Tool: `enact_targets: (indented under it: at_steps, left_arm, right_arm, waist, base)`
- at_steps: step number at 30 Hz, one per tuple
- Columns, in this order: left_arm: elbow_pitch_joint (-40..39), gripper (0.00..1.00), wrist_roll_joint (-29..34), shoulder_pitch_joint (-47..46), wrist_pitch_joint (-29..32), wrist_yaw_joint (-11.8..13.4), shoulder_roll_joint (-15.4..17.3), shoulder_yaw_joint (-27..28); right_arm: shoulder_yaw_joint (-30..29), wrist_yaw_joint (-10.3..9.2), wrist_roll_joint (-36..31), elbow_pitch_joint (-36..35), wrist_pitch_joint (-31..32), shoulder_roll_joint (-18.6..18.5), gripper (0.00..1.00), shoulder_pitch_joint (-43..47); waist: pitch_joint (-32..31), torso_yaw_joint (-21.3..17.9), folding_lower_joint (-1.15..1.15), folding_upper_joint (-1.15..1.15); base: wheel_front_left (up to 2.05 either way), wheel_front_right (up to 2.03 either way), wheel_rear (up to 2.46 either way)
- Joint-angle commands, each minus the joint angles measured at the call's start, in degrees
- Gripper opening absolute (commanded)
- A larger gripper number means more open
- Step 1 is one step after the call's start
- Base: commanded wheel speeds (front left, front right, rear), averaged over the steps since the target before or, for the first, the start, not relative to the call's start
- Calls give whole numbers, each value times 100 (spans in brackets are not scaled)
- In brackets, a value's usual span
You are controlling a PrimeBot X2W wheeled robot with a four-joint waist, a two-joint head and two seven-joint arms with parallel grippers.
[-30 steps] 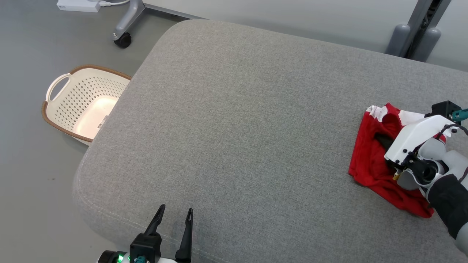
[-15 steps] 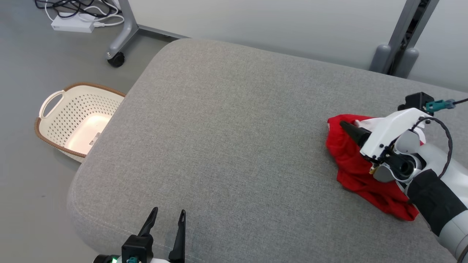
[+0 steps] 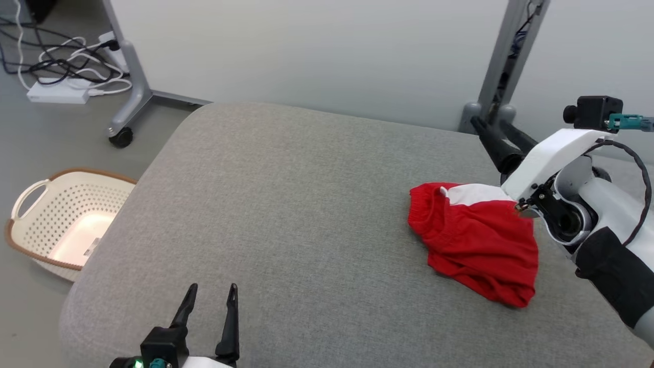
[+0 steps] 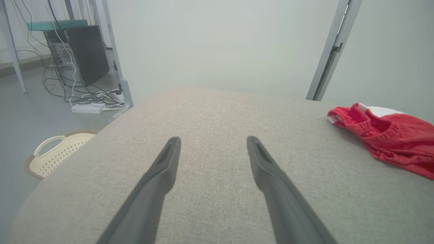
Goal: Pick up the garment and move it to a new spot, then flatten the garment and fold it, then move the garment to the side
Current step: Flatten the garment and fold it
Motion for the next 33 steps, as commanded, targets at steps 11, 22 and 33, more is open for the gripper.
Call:
enact_targets:
  at_steps: [11, 22, 33]
  left_arm:
    - [-505, 100, 14, -413, -19, 17, 19, 619]
    - [-575, 100, 210, -329, -18, 35, 19, 846]
    - [-743, 100, 571, 111, -19, 165, 20, 588]
  right_arm:
    - [-816, 1, -2165, -984, -1353, -913, 100, 594]
    - [-4631, 0, -5690, -3185, -1341, 135, 100, 3695]
    - [-5014, 1, -6196, -3447, -1341, 805, 100, 4589]
  waist:
    - [-321, -927, 0, 0]
    - [-353, -1407, 0, 0]
    - [-384, -1524, 0, 0]
  base:
    - [0, 0, 0]
    - [0, 0, 0]
    - [0, 0, 0]
